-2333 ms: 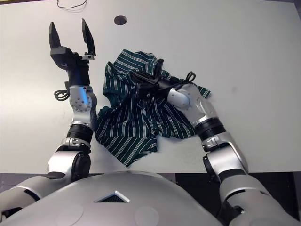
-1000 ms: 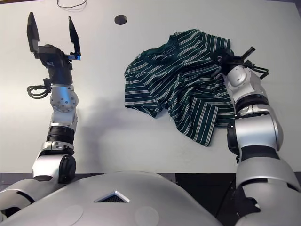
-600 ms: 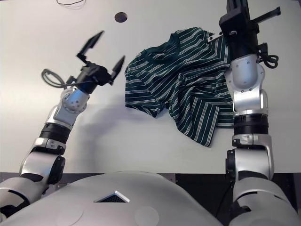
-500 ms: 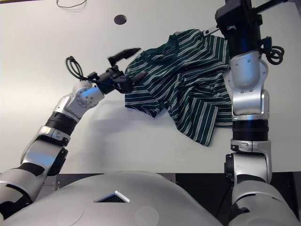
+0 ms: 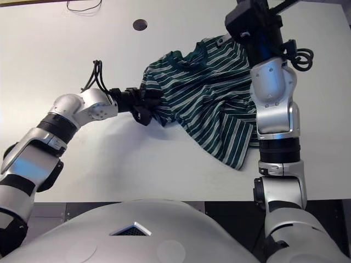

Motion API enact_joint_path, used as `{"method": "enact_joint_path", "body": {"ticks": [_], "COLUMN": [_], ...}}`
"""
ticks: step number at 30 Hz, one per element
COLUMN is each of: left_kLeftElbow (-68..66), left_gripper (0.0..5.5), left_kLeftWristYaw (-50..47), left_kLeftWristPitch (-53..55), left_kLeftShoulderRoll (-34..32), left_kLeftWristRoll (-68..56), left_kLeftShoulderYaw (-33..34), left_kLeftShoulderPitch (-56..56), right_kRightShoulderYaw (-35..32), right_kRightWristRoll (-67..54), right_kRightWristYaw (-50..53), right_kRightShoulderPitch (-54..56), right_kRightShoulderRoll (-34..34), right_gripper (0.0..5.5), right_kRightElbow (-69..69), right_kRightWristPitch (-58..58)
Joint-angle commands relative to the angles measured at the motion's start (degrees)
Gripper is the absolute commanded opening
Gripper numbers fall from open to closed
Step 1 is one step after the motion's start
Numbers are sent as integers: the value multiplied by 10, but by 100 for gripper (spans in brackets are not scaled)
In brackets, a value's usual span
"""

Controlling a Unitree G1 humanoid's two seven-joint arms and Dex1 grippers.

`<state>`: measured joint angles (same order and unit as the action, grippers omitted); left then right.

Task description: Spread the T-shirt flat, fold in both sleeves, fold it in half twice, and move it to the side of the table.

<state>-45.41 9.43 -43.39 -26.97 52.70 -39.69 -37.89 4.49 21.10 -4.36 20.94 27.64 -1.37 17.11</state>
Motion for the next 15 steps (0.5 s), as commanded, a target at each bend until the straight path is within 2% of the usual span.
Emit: {"method": "enact_joint_path", "body": {"ticks": [1, 3, 10, 15], "left_kLeftElbow": [-92, -131, -248, -270], "left_gripper": [49, 12, 12, 12], "left_kLeftWristYaw": [20, 1, -86, -229], "left_kLeftWristPitch": [9, 5, 37, 57], "left_kLeftShoulderRoll": [-105, -116, -92, -60], "left_kLeftWristRoll": [56, 57, 73, 59], "left_kLeftShoulderYaw": [-36, -40, -60, -43], "left_kLeftShoulderPitch": [-9, -45, -128, -154], "right_kRightShoulderYaw": [7, 10, 26, 44], "right_kRightWristRoll": [13, 15, 15, 17], "right_kRightWristYaw": [-19, -25, -43, -58], "right_kRightShoulderPitch": [-12, -19, -37, -69], "right_kRightShoulderRoll": [5, 2, -7, -10], "right_gripper": [10, 10, 10, 10], "right_kRightElbow": [19, 21, 36, 42], "right_kRightWristPitch": [-10, -11, -10, -9]}}
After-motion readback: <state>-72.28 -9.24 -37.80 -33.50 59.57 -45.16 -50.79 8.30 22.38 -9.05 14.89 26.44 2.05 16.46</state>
